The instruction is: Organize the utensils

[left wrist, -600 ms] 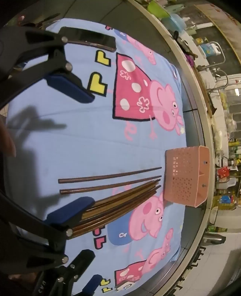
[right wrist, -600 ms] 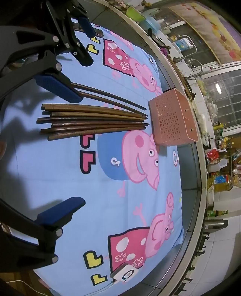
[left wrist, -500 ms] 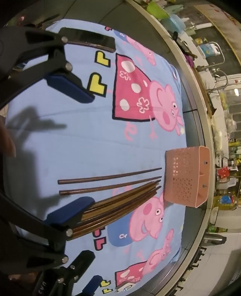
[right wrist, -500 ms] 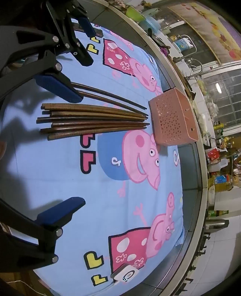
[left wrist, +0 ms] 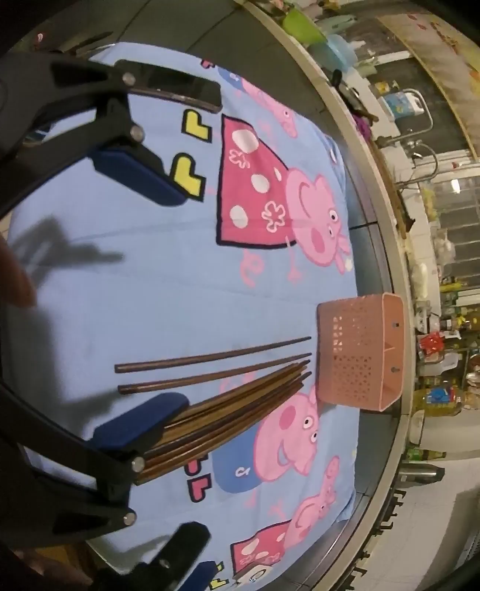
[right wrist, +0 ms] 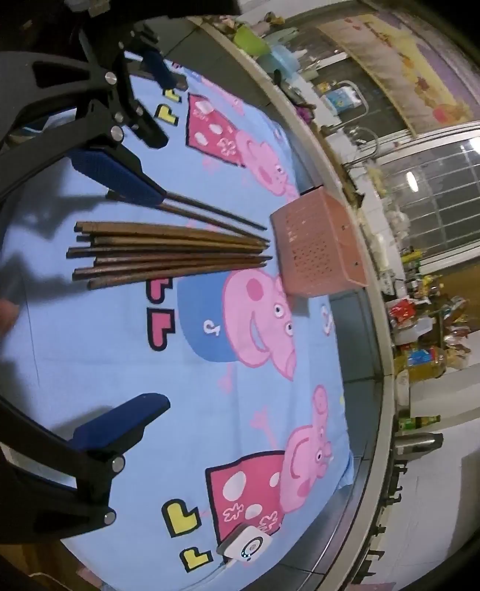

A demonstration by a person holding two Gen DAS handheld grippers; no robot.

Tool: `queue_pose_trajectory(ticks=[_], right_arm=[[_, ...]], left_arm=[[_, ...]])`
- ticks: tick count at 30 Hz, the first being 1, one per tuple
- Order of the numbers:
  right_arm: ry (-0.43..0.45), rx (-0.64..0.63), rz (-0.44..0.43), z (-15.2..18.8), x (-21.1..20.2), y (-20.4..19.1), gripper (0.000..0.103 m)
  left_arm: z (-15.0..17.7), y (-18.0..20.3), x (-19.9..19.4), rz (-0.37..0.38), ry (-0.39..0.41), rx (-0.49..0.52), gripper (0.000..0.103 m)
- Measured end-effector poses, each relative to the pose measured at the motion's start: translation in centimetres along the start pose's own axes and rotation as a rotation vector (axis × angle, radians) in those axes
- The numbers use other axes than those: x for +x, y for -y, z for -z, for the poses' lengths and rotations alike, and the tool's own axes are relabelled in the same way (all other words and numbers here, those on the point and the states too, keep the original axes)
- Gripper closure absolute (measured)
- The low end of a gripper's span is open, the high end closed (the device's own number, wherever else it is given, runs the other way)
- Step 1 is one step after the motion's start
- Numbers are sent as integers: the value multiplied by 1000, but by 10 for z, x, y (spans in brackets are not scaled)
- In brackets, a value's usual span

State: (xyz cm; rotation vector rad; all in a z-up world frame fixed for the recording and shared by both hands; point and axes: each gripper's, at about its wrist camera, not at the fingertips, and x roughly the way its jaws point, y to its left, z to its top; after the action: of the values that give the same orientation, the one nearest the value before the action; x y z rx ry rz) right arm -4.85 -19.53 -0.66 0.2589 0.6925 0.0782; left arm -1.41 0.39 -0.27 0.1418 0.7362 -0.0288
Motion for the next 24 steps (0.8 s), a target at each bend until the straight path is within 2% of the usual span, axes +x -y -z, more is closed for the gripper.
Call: queue_pose_trajectory(ticks=[6, 10, 14, 21, 24], right_arm=[[-2, -1, -108, 2, -2, -2, 34], [-8, -9, -113, 3, -2, -6, 34], [-35, -36, -138, 3, 3, -12, 34], [30, -43, -72, -7, -4, -8, 34], [113, -71, -25, -20, -13, -8, 35]], left_arm=[[4, -7, -17, 22, 66, -39, 6], [10, -11, -22, 57, 77, -63, 6], [11, -11, -20, 147, 63, -65, 6], [-6, -12, -19, 110, 112, -45, 6], [-29, -16, -14, 54, 154, -47, 7]])
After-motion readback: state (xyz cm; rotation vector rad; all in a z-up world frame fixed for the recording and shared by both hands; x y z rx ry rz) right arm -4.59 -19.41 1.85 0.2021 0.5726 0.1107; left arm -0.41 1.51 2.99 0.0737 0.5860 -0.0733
